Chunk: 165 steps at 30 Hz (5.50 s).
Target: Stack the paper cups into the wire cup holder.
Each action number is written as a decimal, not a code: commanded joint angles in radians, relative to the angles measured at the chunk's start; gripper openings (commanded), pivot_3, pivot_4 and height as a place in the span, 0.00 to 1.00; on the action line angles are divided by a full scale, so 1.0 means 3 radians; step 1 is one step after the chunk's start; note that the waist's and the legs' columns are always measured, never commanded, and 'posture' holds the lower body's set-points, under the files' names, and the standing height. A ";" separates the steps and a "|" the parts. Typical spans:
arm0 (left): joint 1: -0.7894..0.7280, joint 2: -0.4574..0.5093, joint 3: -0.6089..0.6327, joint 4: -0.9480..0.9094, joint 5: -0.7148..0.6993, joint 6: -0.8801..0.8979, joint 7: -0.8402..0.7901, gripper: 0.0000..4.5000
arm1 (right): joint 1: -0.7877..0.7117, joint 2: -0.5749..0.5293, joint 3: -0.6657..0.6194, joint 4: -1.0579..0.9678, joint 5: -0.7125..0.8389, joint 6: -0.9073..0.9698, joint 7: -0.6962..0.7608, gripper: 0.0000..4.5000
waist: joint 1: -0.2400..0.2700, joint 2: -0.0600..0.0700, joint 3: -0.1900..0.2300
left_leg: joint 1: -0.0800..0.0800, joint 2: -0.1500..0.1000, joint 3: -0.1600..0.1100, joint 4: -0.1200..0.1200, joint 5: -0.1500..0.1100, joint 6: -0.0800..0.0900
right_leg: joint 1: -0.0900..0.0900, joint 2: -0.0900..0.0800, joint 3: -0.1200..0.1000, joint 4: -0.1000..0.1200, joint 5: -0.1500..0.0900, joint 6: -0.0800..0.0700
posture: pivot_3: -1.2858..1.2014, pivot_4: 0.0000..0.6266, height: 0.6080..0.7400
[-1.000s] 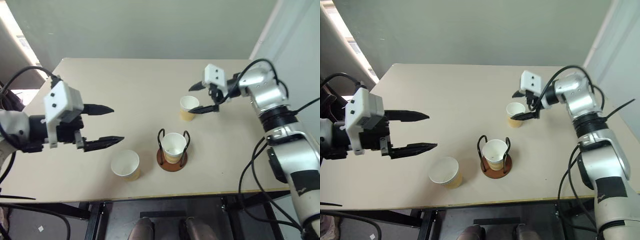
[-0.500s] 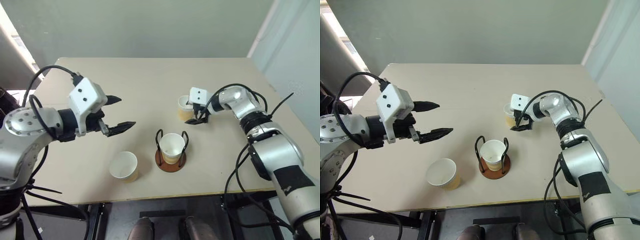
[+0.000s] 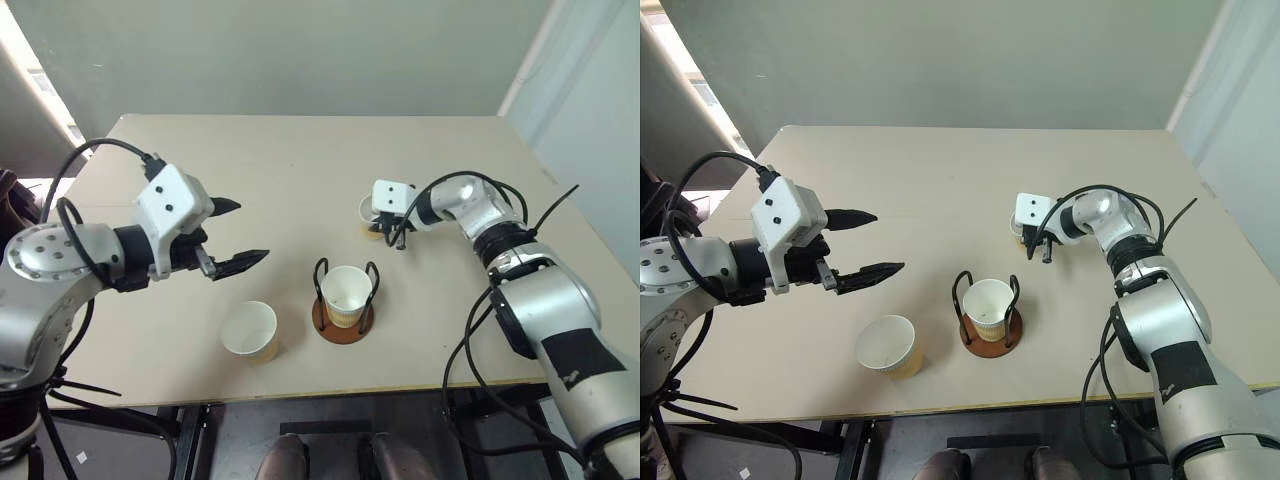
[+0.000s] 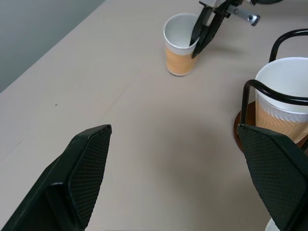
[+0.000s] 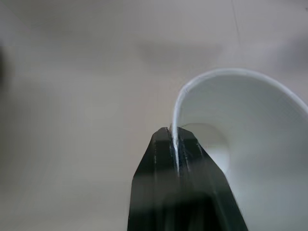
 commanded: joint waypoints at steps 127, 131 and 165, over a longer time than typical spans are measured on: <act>-0.0605 0.0316 -0.0668 0.0602 0.0146 -0.0494 -0.2045 0.01 | 0.1318 -0.1672 -0.0759 -0.4869 0.2942 0.2994 0.1012 1.00 | 0.0018 -0.0009 -0.0006 | 0.0016 0.0041 0.0006 0.0005 0.0002 -0.0016 | 0.0010 0.0043 0.0003 0.0014 -0.0015 -0.0023 | 0.52 0.24 1.00; -0.1365 0.0231 -0.0425 0.1049 -0.0213 -0.0448 -0.2215 0.01 | 0.1517 -0.1868 -0.0956 -0.4983 0.3168 0.3115 0.1151 1.00 | 0.0034 -0.0010 -0.0006 | 0.0018 0.0040 0.0004 0.0009 0.0003 -0.0016 | 0.0015 0.0043 0.0003 0.0013 -0.0015 -0.0022 | 0.52 0.24 1.00; -0.2761 -0.1267 -0.2358 0.2548 0.0941 -0.2149 -0.2629 0.15 | 0.2038 -0.2425 -0.1679 -0.5292 0.3581 0.3382 0.0742 1.00 | 0.0066 -0.0002 -0.0004 | -0.0018 0.0021 0.0012 0.0083 -0.0018 0.0035 | 0.0039 0.0038 0.0032 -0.0041 0.0008 0.0070 | 0.52 0.24 1.00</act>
